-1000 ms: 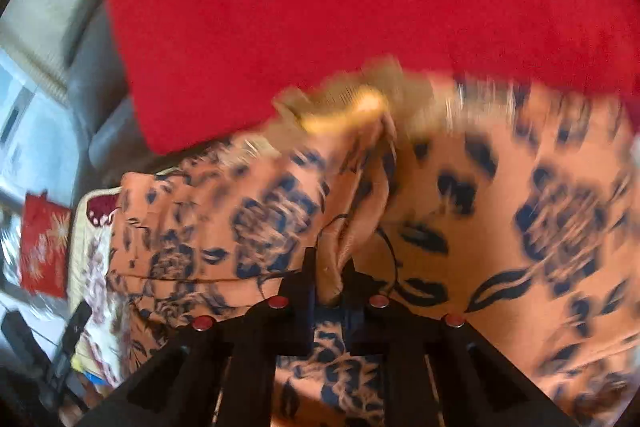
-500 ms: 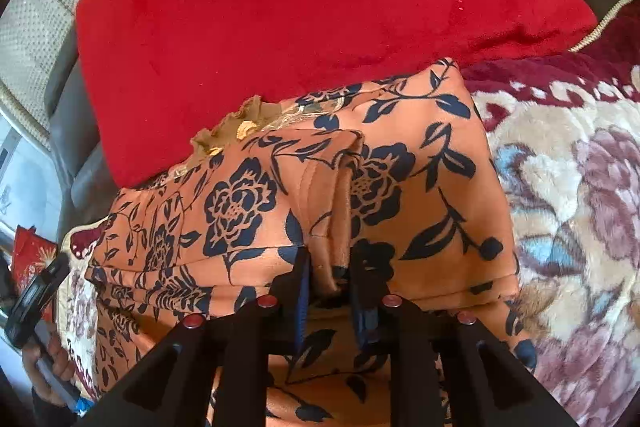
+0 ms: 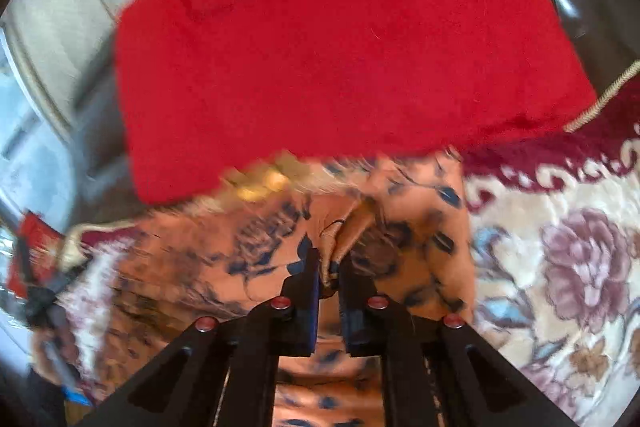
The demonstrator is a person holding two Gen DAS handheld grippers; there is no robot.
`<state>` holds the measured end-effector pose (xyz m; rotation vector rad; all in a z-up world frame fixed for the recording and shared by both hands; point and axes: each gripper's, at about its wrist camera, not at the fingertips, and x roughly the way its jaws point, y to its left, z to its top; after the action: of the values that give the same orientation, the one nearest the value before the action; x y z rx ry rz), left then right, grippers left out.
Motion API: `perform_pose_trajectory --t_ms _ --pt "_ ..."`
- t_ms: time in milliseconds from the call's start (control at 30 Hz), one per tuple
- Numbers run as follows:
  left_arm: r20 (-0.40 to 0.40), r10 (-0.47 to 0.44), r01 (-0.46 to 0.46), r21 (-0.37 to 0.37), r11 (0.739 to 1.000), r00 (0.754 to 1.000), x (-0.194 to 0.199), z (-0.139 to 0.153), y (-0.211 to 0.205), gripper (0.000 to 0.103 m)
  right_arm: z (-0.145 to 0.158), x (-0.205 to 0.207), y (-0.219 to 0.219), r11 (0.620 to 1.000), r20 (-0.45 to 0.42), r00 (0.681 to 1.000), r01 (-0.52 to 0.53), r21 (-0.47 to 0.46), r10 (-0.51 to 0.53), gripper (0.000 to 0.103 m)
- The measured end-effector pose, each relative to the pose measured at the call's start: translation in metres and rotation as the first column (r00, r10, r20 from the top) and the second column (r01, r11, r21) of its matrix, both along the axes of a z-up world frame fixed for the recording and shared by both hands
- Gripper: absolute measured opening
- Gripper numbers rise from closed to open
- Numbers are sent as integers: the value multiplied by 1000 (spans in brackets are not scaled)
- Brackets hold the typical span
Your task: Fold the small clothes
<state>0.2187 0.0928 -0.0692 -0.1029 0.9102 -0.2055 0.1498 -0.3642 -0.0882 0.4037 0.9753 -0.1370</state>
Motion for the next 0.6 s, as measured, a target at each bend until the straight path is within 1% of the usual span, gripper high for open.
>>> perform_pose_trajectory --t_ms 33,67,100,133,167,200,267,333,367,400,433,467,500,533,567,600 --pt "-31 -24 25 19 1000 999 2 -7 -7 73 -15 0 -6 998 -50 998 32 45 -29 18" --pt "-79 -61 67 73 995 995 5 -21 -19 73 -23 -7 -12 993 -28 998 56 104 -53 23" --pt "-112 -76 92 144 985 991 5 -36 -28 73 -20 -13 -14 991 8 998 64 121 -66 32" --pt "-123 -80 102 183 978 989 5 -44 -32 73 -15 -16 -16 988 39 996 73 135 -79 41" --pt "-112 -85 106 198 974 990 3 -51 -34 75 -9 -18 -18 985 73 993 76 158 -89 77" --pt "-89 -81 97 191 977 993 0 -52 -33 75 -2 -17 -21 980 115 989 75 186 -97 92" --pt "-90 -75 91 185 979 993 0 -51 -32 75 7 -6 -26 972 146 984 64 224 -98 92" --pt "-79 -78 92 199 976 994 -2 -52 -34 76 6 16 -30 965 129 987 57 254 -93 90" --pt "-63 -80 91 210 974 995 -3 -53 -36 76 1 28 -34 965 96 992 53 255 -80 89" --pt "-53 -80 90 215 972 995 -5 -54 -36 76 -7 40 -33 969 55 996 51 242 -66 63" --pt "-45 -80 88 216 972 996 -8 -56 -37 76 -16 51 -26 981 -14 999 41 189 -39 33" --pt "-42 -78 86 215 973 996 -8 -56 -36 77 -21 54 -21 993 -54 998 25 114 -19 9" --pt "-40 -78 85 213 973 996 -8 -56 -36 77 -22 54 -15 1000 -71 998 3 12 -2 9" --pt "-40 -77 83 212 974 996 -7 -58 -37 78 -24 54 -3 991 -84 996 -29 -131 18 10" --pt "-46 -73 81 207 975 996 -5 -59 -37 79 -25 53 1 984 -81 997 -29 -178 14 22" --pt "-49 -70 78 201 976 996 -4 -59 -34 80 -25 51 1 985 -76 997 -13 -173 -1 25"
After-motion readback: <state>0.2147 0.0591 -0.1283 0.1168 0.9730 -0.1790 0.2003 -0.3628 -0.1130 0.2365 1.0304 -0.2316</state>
